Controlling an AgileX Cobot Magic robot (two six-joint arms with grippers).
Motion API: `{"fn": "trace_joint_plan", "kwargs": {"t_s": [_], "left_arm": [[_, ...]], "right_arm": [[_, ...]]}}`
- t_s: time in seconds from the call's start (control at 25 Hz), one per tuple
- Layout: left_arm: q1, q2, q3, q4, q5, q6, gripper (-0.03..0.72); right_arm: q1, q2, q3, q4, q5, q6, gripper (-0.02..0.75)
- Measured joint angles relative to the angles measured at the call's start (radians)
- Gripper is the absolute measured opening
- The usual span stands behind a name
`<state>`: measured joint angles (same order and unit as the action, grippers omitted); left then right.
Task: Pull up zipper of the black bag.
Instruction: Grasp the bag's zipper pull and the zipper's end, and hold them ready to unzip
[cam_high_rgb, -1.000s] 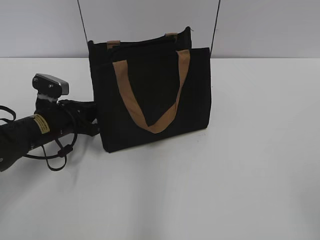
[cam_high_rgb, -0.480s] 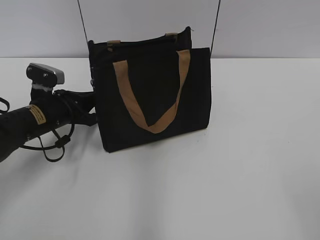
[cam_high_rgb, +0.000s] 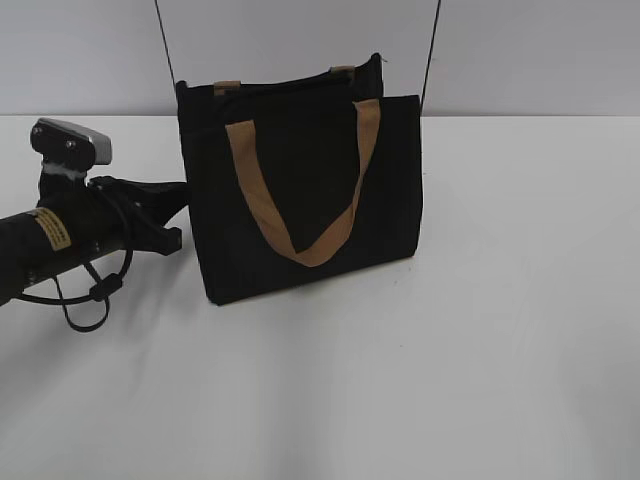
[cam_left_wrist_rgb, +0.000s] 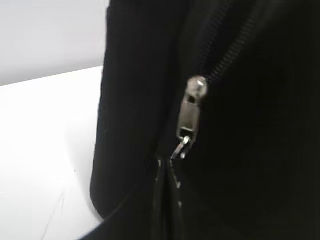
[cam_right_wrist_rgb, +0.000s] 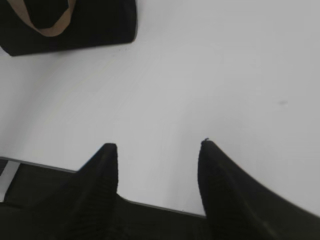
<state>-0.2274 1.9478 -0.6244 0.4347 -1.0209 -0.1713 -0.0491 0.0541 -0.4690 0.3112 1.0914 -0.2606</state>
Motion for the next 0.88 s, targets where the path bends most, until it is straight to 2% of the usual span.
{"fn": "trace_joint_plan", "kwargs": {"t_s": [0.2, 0.28, 0.36, 0.48, 0.56, 0.88], "left_arm": [[0.0, 0.006, 0.002, -0.001, 0.018, -0.001, -0.013], [0.0, 0.013, 0.002, -0.001, 0.035, -0.001, 0.013], [0.0, 0.029, 0.002, 0.005, 0.042, -0.001, 0.095], [0.0, 0.06, 0.002, 0.038, 0.043, -0.001, 0.274], [0.0, 0.083, -0.006, 0.066, 0.039, -0.001, 0.343], [-0.003, 0.155, -0.069, 0.081, -0.021, -0.001, 0.379]], "right_arm": [[0.0, 0.047, -0.009, 0.019, -0.001, 0.0, 0.396], [0.0, 0.05, -0.016, 0.025, -0.003, 0.0, 0.396], [0.0, 0.051, -0.018, 0.026, -0.004, 0.0, 0.396], [0.0, 0.051, -0.018, 0.028, -0.006, 0.0, 0.396], [0.0, 0.051, -0.018, 0.028, -0.007, 0.0, 0.396], [0.0, 0.051, -0.018, 0.03, -0.01, 0.0, 0.396]]}}
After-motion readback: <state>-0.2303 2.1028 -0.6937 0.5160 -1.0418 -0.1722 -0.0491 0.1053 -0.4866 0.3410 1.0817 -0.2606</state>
